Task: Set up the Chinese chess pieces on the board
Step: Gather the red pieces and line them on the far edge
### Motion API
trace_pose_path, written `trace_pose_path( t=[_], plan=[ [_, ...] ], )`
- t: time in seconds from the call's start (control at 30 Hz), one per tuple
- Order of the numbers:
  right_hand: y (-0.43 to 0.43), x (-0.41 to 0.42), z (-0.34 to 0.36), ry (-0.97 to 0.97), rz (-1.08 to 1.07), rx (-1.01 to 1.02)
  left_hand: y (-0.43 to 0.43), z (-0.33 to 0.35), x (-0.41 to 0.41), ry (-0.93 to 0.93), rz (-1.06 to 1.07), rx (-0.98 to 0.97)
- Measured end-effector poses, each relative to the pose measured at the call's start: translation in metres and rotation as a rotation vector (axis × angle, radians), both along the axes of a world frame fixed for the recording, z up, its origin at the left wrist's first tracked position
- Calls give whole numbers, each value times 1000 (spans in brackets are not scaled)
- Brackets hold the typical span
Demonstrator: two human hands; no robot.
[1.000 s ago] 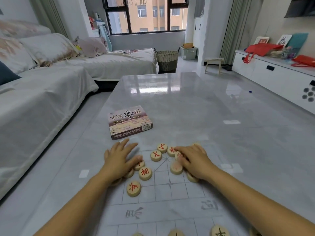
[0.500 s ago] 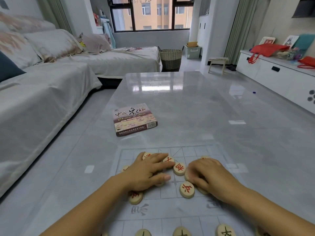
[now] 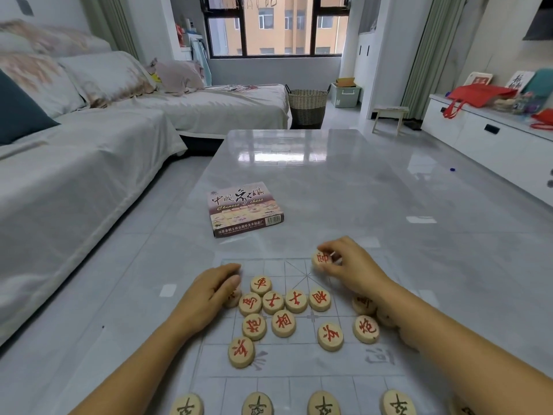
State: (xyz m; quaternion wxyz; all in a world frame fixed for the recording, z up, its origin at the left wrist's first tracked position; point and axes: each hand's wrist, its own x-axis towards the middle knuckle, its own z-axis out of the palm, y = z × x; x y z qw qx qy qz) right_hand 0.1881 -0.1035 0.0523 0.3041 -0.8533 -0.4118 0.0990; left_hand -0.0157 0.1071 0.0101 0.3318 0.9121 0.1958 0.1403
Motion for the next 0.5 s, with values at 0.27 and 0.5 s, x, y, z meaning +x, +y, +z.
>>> trace_pose_path(
  t=[0.27,0.5],
  plan=[
    [33,3,-22,89,-48,19,1,0,2,-12,18,11],
    [36,3,-19,116,-63,-8,0,-2,1,-3,25,39]
  ],
)
